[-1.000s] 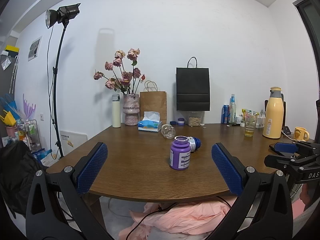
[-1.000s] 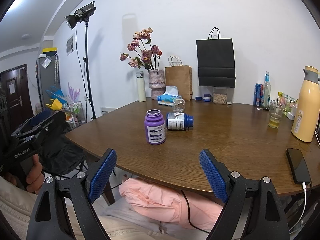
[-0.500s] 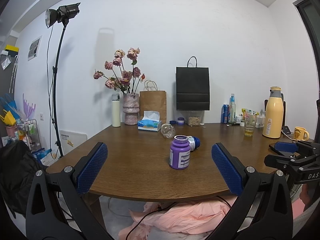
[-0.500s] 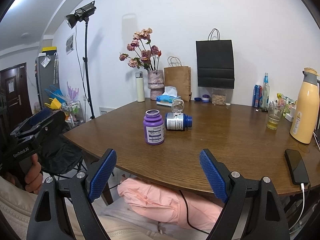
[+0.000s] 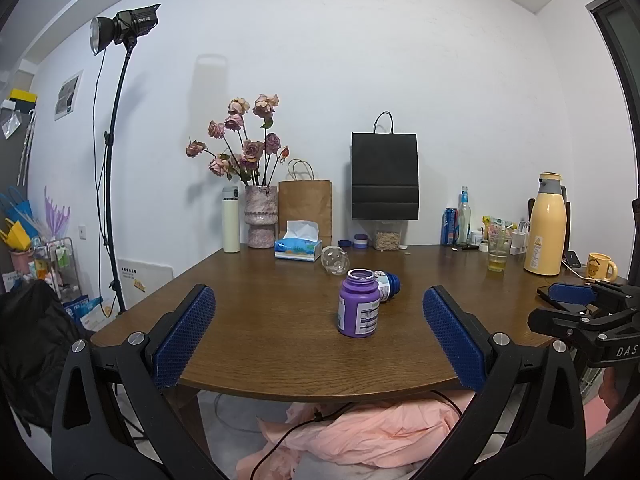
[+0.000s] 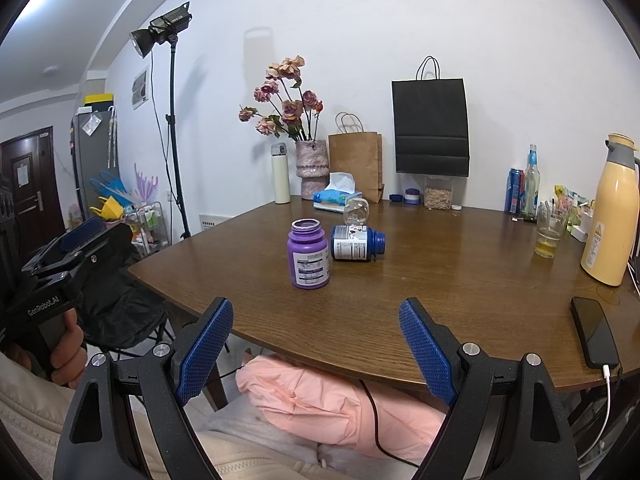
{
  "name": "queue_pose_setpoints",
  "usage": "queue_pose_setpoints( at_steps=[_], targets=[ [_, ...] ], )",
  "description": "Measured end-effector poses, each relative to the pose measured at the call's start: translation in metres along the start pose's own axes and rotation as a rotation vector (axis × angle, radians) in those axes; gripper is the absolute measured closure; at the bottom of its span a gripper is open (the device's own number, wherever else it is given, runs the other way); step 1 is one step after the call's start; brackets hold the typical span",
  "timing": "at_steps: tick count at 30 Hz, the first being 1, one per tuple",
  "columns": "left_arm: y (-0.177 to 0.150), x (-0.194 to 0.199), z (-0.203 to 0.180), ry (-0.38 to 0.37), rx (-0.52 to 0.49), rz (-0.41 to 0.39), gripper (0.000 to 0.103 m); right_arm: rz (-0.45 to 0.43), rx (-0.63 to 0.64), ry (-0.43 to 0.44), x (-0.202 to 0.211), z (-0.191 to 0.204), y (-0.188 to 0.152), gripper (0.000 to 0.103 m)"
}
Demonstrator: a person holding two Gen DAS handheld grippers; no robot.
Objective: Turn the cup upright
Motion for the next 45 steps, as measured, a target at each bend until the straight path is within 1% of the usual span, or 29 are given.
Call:
queue_pose_setpoints(
  at_steps=[9, 11, 12, 14, 17, 19, 22, 24, 27, 30, 32, 33, 34, 36, 37, 38, 39, 40, 41, 42, 43, 45],
  targets=[
    [-0.010, -0.004, -0.006, -0.018, -0.004, 0.011, 0.000, 0.002, -0.012, 0.000, -0.001, 0.001, -0.001, 0.014],
    [-0.010, -0.004, -0.008, -0.033, -0.010, 0.008, 0.000, 0.000, -0.014, 0.005, -0.002, 0.002, 0.000, 0.014],
    [-0.010, -0.005, -0.010, -0.047, -0.015, 0.007, 0.000, 0.000, -0.013, 0.006, -0.004, 0.003, 0.000, 0.014],
    [-0.009, -0.008, -0.017, -0.102, -0.028, -0.005, 0.000, -0.006, -0.016, -0.011, -0.009, -0.002, 0.002, 0.014],
    [-0.005, -0.025, -0.027, -0.142, -0.053, -0.019, 0.000, -0.009, -0.035, -0.039, -0.023, -0.016, 0.006, 0.014],
    [-0.001, -0.043, -0.031, -0.175, -0.045, 0.000, 0.000, -0.003, -0.051, -0.049, -0.034, -0.029, 0.011, 0.014],
    [0.005, -0.073, -0.035, -0.218, -0.019, 0.050, 0.000, 0.001, -0.063, -0.077, -0.050, -0.050, 0.019, 0.014],
    [0.007, -0.100, -0.037, -0.223, -0.024, 0.105, 0.000, 0.008, -0.061, -0.088, -0.062, -0.063, 0.026, 0.014],
    [0.008, -0.150, -0.046, -0.231, -0.092, 0.207, 0.000, 0.029, -0.062, -0.090, -0.085, -0.081, 0.036, 0.014],
    [0.009, -0.193, -0.051, -0.242, -0.134, 0.291, 0.000, 0.055, -0.079, -0.069, -0.114, -0.095, 0.041, 0.014],
    [0.003, -0.231, -0.052, -0.223, -0.151, 0.400, 0.000, 0.080, -0.091, -0.032, -0.136, -0.101, 0.043, 0.014],
    [-0.002, -0.245, -0.053, -0.227, -0.153, 0.465, 0.000, 0.104, -0.097, 0.002, -0.148, -0.102, 0.042, 0.014],
    [-0.011, -0.264, -0.057, -0.243, -0.157, 0.564, 0.000, 0.123, -0.098, 0.023, -0.157, -0.103, 0.041, 0.014],
    [-0.019, -0.286, -0.062, -0.263, -0.161, 0.665, 0.000, 0.171, -0.096, 0.041, -0.178, -0.109, 0.037, 0.014],
    [-0.022, -0.296, -0.068, -0.288, -0.186, 0.711, 0.000, 0.186, -0.091, 0.050, -0.185, -0.109, 0.035, 0.014],
    [-0.024, -0.306, -0.073, -0.302, -0.233, 0.739, 0.000, 0.195, -0.088, 0.058, -0.192, -0.111, 0.034, 0.014],
    [-0.026, -0.319, -0.078, -0.290, -0.309, 0.751, 0.000, 0.209, -0.087, 0.064, -0.200, -0.113, 0.031, 0.014],
    [-0.028, -0.326, -0.082, -0.279, -0.359, 0.759, 0.001, 0.225, -0.087, 0.073, -0.207, -0.115, 0.028, 0.014],
    [-0.032, -0.334, -0.088, -0.284, -0.412, 0.784, 0.001, 0.233, -0.088, 0.081, -0.213, -0.117, 0.026, 0.014],
    [-0.037, -0.341, -0.096, -0.313, -0.448, 0.825, 0.002, 0.241, -0.089, 0.087, -0.219, -0.120, 0.025, 0.014],
    [-0.042, -0.344, -0.103, -0.336, -0.469, 0.857, 0.006, 0.250, -0.088, 0.090, -0.225, -0.123, 0.023, 0.014],
    [-0.054, -0.353, -0.116, -0.385, -0.519, 0.924, 0.009, 0.266, -0.097, 0.083, -0.235, -0.131, 0.019, 0.014]
  ],
)
Point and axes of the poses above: each gripper's, at about its wrist camera, not at the fingertips, and x roughly against the way its jaws point, z to its left, y to its top, the point moved 10 cm from there along -x, roughly the way its jaws point, and after that the axes turned 8 degrees about x, right-handed, at the moved point
